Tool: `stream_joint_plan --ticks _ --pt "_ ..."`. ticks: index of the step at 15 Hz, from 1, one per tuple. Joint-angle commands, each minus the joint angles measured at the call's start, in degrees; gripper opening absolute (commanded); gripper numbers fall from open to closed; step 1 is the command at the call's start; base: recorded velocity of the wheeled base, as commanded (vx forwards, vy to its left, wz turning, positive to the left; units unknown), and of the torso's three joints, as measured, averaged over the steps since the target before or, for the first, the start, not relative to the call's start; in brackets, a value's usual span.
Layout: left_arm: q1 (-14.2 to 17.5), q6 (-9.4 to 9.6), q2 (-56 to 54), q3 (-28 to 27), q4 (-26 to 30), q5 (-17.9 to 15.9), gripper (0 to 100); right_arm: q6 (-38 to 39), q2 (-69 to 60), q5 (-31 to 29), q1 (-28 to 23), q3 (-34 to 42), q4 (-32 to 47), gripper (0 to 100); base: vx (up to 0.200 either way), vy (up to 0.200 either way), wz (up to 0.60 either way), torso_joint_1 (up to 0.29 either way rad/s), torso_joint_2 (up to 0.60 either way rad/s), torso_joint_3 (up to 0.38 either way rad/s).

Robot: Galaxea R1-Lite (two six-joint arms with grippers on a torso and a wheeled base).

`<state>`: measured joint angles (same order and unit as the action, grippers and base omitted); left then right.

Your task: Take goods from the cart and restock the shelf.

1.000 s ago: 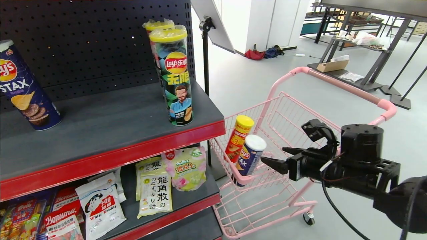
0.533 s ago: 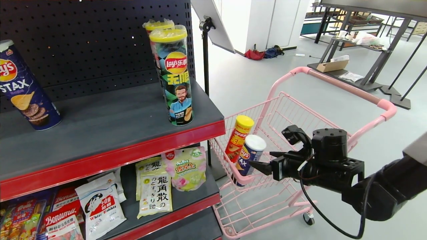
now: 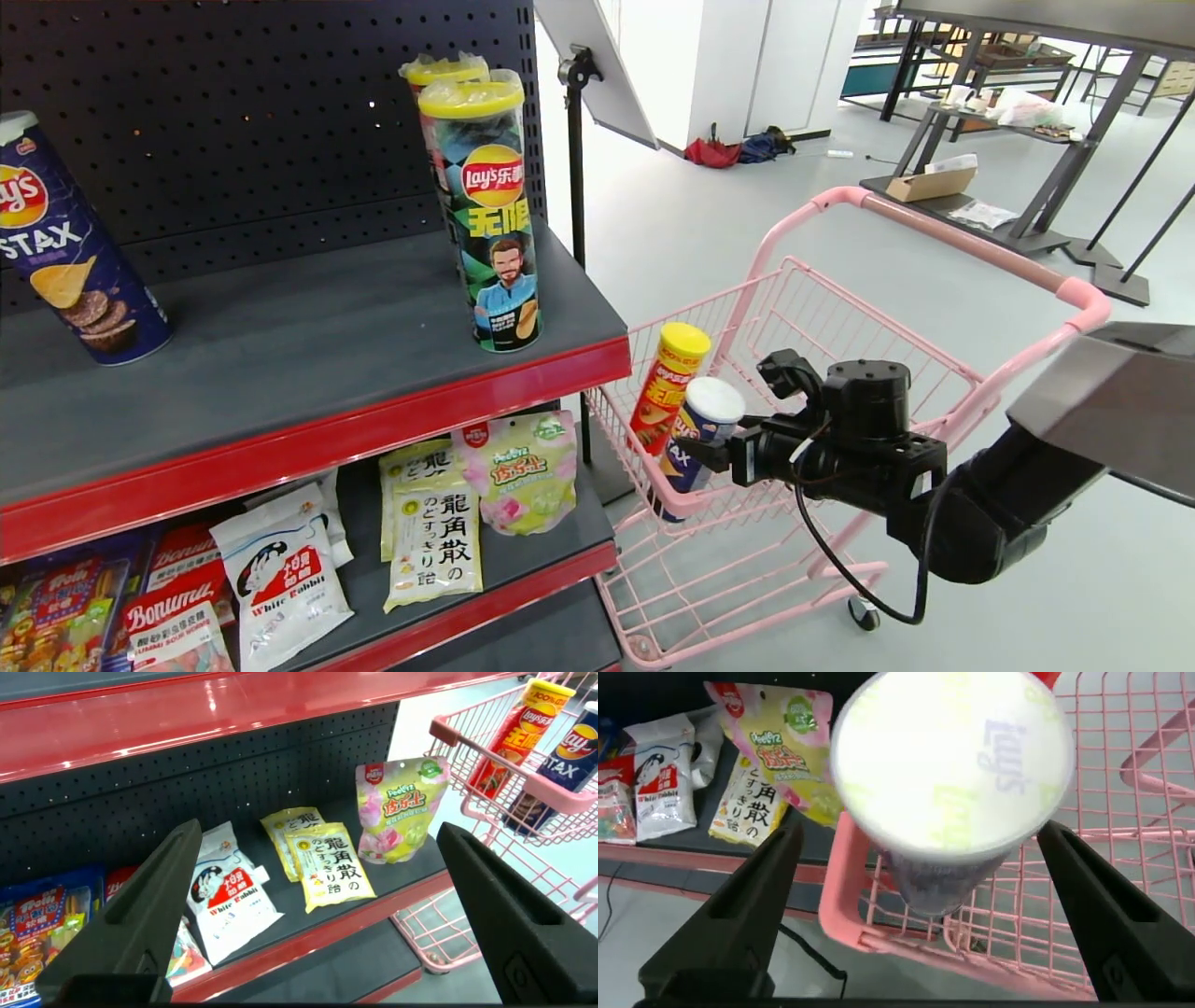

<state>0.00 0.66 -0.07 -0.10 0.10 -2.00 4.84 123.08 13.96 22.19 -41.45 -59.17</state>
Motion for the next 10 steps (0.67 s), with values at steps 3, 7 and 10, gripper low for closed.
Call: stream_joint_plan --ticks 3,7,10 --pt "0.0 0.04 0.07 0.01 -0.01 -0.02 100 -0.01 3.31 0.02 -0.13 -3.11 -0.07 100 0.0 0.0 0.0 0.0 0.0 0.0" --pt "0.0 0.04 0.07 0.01 -0.01 -0.02 100 -0.01 6.12 -0.6 -0.57 -5.93 -0.07 100 0.0 0.0 0.0 0.0 0.0 0.0" --pt "-0.09 0.04 0.07 0.01 -0.01 -0.02 100 0.08 7.71 -0.69 -0.92 -7.86 -0.07 100 0.0 0.0 0.0 0.0 0.0 0.0"
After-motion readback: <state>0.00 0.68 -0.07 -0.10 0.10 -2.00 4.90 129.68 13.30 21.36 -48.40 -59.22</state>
